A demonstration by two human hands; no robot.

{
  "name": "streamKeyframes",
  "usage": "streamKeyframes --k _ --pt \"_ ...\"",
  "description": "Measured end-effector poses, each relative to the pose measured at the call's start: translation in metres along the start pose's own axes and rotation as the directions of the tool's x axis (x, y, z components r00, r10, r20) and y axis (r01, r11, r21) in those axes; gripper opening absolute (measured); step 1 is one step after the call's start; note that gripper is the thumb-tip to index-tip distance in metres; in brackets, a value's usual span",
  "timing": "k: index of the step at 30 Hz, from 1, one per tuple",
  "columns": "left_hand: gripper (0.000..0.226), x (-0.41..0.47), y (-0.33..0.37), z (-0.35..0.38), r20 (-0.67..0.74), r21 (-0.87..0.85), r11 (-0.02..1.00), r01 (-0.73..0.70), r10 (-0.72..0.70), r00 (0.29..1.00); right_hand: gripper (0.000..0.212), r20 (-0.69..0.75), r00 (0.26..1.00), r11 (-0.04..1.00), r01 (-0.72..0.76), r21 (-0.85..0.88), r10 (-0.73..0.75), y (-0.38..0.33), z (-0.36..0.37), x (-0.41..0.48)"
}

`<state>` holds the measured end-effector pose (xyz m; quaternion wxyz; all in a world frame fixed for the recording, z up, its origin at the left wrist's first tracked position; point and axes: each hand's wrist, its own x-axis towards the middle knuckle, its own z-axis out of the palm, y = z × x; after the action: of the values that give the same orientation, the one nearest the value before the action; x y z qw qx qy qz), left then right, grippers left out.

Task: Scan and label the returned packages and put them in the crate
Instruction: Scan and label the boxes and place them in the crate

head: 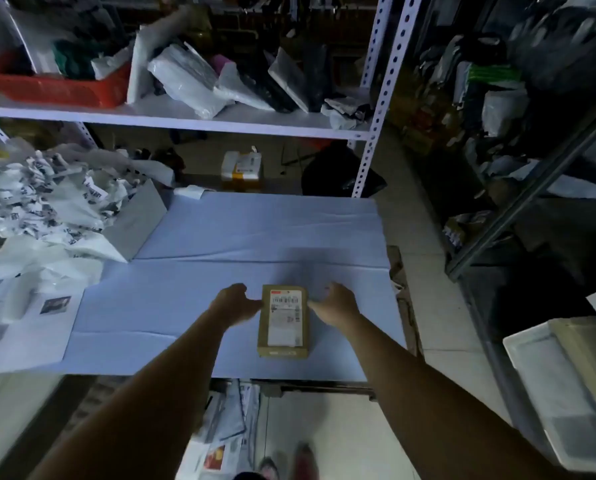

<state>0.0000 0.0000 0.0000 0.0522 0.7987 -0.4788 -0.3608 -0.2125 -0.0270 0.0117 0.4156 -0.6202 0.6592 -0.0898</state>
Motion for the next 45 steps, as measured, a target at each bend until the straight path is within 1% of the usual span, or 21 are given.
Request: streamKeyframes --k 1,2,3,4,5,7,9,14,17,19,23,26,29,32,35,37,38,42,44,45 --pt "0.077 0.0 -0.003 0.01 0.038 -0.029 0.999 0.036 -0.035 0.999 0.064 0.033 0.999 0.999 -0.037 -0.01 0.038 0.003 0.008 0.0" --pt "0.078 -0.001 -0.006 0.017 0.074 -0.082 0.995 0.065 -0.059 0.996 0.059 0.055 0.997 0.998 -0.058 -0.017 0.059 0.006 0.015 0.001" --pt "0.08 -0.002 -0.01 0.027 0.117 -0.111 0.99 0.083 -0.07 0.991 0.047 0.081 0.995 0.998 -0.062 -0.027 0.064 0.013 0.023 0.001" --pt "0.081 -0.004 -0.014 0.036 0.15 -0.145 0.985 0.097 -0.075 0.986 0.03 0.106 0.992 0.997 -0.067 -0.034 0.071 0.021 0.032 0.001" --pt "0.082 -0.004 -0.017 0.045 0.181 -0.177 0.978 0.115 -0.082 0.98 0.021 0.113 0.992 0.998 -0.057 -0.027 0.06 0.026 0.04 0.0" --pt "0.079 -0.004 -0.022 0.057 0.221 -0.24 0.962 0.134 -0.081 0.972 0.025 0.126 0.991 0.999 -0.048 0.003 0.047 0.032 0.052 -0.001" --pt "0.073 -0.006 -0.022 0.067 0.221 -0.26 0.96 0.101 -0.043 0.974 0.034 0.1 0.995 0.999 -0.029 0.042 0.024 0.035 0.06 -0.002" --pt "0.068 -0.006 -0.017 0.071 0.183 -0.304 0.952 0.019 0.039 0.982 0.032 0.024 0.998 0.987 -0.064 0.146 0.061 0.038 0.063 -0.003" --pt "0.064 -0.007 -0.01 0.07 0.162 -0.298 0.953 -0.057 0.11 0.981 0.03 -0.029 0.995 0.973 -0.082 0.213 0.09 0.04 0.058 -0.006" --pt "0.064 -0.009 -0.001 0.068 0.172 -0.284 0.952 -0.116 0.17 0.97 0.03 -0.078 0.99 0.964 -0.092 0.25 0.115 0.042 0.05 -0.014" --pt "0.062 -0.017 0.025 0.066 0.218 -0.27 0.928 -0.255 0.317 0.923 0.031 -0.201 0.96 0.948 -0.131 0.289 0.194 0.051 0.028 -0.037" --pt "0.055 -0.027 0.049 0.071 0.281 -0.272 0.889 -0.37 0.44 0.853 0.038 -0.267 0.919 0.916 -0.186 0.356 0.29 0.062 0.012 -0.064" --pt "0.05 -0.043 0.076 0.083 0.373 -0.302 0.848 -0.436 0.526 0.765 0.038 -0.36 0.85 0.882 -0.224 0.415 0.386 0.078 -0.002 -0.098" --pt "0.051 -0.072 0.101 0.102 0.448 -0.31 0.793 -0.524 0.608 0.656 0.031 -0.449 0.736 0.828 -0.269 0.493 0.506 0.095 -0.017 -0.139" --pt "0.053 -0.111 0.125 0.124 0.518 -0.341 0.714 -0.611 0.685 0.513 0.021 -0.497 0.618 0.746 -0.234 0.623 0.609 0.117 -0.026 -0.187" --pt "0.055 -0.142 0.139 0.14 0.571 -0.335 0.679 -0.654 0.698 0.432 0.016 -0.515 0.547 0.705 -0.212 0.677 0.659 0.134 -0.029 -0.226" --pt "0.056 -0.158 0.145 0.147 0.598 -0.326 0.664 -0.673 0.696 0.397 0.018 -0.521 0.512 0.682 -0.193 0.705 0.683 0.143 -0.029 -0.246" --pt "0.054 -0.234 0.158 0.185 0.687 -0.302 0.581 -0.756 0.682 0.25 0.037 -0.515 0.386 0.599 -0.133 0.79 0.765 0.178 -0.02 -0.333" --pt "0.055 -0.277 0.158 0.207 0.719 -0.289 0.533 -0.795 0.669 0.187 0.041 -0.496 0.333 0.548 -0.08 0.833 0.802 0.194 -0.009 -0.38" --pt "0.056 -0.299 0.156 0.217 0.736 -0.286 0.513 -0.81 0.659 0.158 0.041 -0.5 0.301 0.54 -0.065 0.839 0.812 0.201 -0.003 -0.404"
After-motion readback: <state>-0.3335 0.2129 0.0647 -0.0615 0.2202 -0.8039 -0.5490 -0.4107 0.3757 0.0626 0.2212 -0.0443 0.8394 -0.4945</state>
